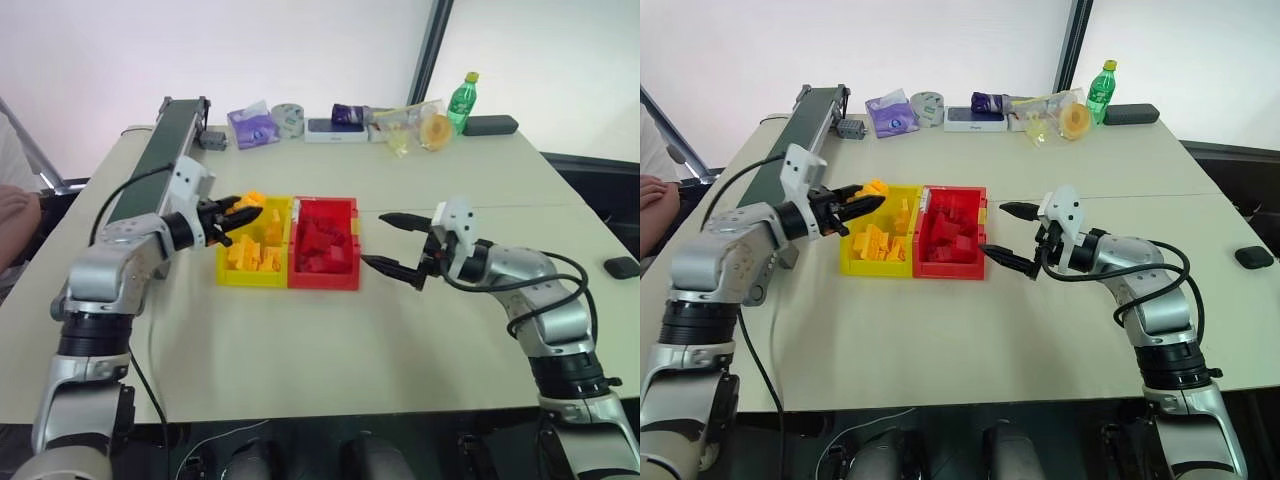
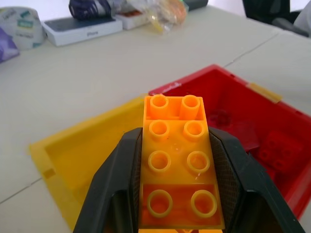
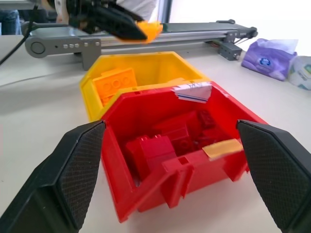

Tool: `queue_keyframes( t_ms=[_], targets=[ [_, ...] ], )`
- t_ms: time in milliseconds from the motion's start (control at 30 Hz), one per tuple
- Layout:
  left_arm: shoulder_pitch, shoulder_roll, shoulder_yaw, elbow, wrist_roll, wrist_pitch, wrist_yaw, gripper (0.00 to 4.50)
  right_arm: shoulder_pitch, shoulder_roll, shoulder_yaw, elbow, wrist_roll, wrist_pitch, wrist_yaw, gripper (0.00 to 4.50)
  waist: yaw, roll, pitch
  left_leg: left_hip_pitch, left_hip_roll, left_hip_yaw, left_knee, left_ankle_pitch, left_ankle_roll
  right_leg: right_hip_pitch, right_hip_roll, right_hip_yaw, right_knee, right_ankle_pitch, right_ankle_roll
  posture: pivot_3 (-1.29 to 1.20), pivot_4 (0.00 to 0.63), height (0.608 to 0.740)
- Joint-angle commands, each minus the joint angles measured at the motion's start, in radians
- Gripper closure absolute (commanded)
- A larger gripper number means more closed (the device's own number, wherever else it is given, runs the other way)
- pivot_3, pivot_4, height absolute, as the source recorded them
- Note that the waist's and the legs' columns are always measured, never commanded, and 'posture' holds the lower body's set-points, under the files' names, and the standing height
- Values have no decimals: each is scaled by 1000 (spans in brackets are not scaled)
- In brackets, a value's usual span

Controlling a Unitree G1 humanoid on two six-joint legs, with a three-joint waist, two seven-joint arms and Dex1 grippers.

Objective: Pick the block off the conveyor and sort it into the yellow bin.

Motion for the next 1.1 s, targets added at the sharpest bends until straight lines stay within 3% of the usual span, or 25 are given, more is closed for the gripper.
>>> queue_keyframes(
  t_ms=[33,267,300,467,800,967,1100],
  targets=[
    [-58,-30,14,45,22,-31,38,3143,2,-8,-39,-48,26,-11,-6,0,0,0,0,0,0,0,0,0,0,0,0,0,0,0,0,0,150,740],
    [-97,-85,18,122,15,-27,35,3143,6,-8,-45,-68,35,-4,-21,0,2,0,0,0,0,0,1,0,0,0,0,0,0,0,0,0,150,740],
    [-97,-91,20,128,22,-43,43,2125,8,-9,-46,-71,38,-3,-23,0,2,0,0,0,0,0,0,0,0,0,0,0,0,0,0,0,150,740],
    [-88,-80,37,116,36,-86,50,31,23,-12,-51,-84,37,-2,-26,0,2,0,0,0,0,-1,0,0,0,0,0,0,0,0,0,0,150,740],
    [57,124,262,-81,-89,46,24,31,18,-14,-49,-57,33,-14,-10,0,-6,0,0,0,0,-5,0,0,0,0,0,0,0,0,0,0,150,740],
    [257,238,430,-169,-141,26,-54,31,-11,-33,-49,-2,24,-31,27,0,-4,0,0,0,-1,-7,0,0,0,1,-1,-1,0,0,0,0,150,740],
    [415,273,537,-209,-165,5,-95,31,-19,-48,-54,26,24,-41,48,0,0,0,0,0,-1,-8,-1,0,0,2,-2,-2,-1,0,0,0,150,740]
  ],
)
